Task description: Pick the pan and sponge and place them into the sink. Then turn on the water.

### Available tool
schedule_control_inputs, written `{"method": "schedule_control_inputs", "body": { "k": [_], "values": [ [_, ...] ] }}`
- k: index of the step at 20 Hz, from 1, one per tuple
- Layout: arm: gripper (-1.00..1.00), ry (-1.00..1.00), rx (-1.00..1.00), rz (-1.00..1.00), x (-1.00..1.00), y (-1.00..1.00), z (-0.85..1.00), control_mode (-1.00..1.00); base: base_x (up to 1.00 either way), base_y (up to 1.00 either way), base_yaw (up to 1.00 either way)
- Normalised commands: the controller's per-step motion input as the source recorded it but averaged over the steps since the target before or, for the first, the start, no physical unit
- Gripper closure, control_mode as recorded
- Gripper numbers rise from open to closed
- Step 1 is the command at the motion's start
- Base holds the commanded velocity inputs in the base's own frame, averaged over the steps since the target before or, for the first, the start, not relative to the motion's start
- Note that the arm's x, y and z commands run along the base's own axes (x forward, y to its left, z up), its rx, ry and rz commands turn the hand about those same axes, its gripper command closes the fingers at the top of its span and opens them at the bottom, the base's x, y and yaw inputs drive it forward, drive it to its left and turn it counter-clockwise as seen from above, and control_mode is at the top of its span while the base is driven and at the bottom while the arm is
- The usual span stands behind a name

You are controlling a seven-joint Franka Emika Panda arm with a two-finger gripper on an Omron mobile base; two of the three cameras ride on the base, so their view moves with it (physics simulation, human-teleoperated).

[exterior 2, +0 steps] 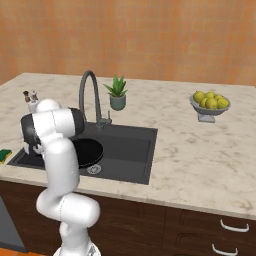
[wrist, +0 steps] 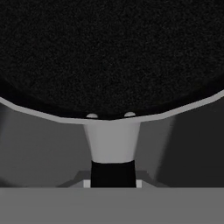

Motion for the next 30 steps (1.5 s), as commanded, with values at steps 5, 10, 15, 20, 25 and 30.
{"method": "schedule_control_inputs", "body": {
  "k": [5,10,15,20,25,30],
  "values": [
    [1.0,0.06,-0.02,-0.04,0.35,-0.23,-0.43,-1.0,0.0,0.0,0.0],
    [1.0,0.0,-0.01,0.0,0.14,-0.18,-0.68,-1.0,0.0,0.0,0.0],
    [1.0,0.0,0.0,-0.03,-0.04,-0.53,-0.76,-1.0,0.0,0.0,0.0],
    [1.0,0.0,0.0,-0.01,0.32,-0.11,-0.33,-1.0,0.0,0.0,0.0],
    [1.0,0.0,0.0,0.0,0.57,0.0,-0.2,-1.0,0.0,0.0,0.0],
    [-1.0,-0.02,0.0,0.0,0.53,0.12,-0.08,-1.0,0.0,0.0,0.0]
  ]
}}
